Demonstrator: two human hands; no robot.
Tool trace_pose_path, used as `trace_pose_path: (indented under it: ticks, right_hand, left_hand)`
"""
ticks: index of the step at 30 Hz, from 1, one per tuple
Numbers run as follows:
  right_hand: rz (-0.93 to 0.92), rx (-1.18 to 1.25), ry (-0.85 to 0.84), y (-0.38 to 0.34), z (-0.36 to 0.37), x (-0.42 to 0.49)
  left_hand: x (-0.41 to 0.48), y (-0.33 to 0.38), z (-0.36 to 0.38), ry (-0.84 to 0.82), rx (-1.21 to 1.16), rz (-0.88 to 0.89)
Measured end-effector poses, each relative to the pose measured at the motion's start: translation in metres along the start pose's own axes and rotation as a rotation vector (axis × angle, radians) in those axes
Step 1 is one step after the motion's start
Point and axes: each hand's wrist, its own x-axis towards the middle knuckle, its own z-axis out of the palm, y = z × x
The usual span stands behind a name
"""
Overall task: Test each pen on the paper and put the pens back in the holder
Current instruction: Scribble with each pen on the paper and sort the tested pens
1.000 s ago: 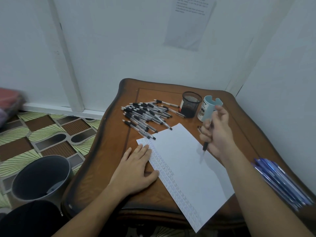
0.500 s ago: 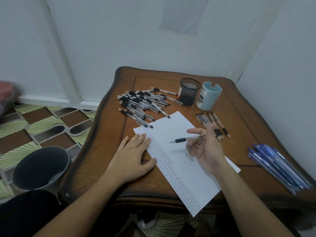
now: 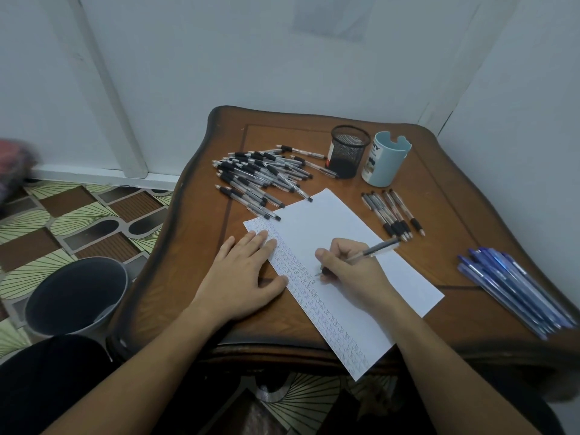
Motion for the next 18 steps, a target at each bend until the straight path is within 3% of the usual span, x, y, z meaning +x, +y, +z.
trace_pose_path:
  ticks: [18]
  right_hand:
    - [-0.059, -0.187, 0.073, 0.013, -0.001, 0.000]
  left_hand:
    - [0.001, -0.003, 0.003, 0.000, 0.003, 0.017]
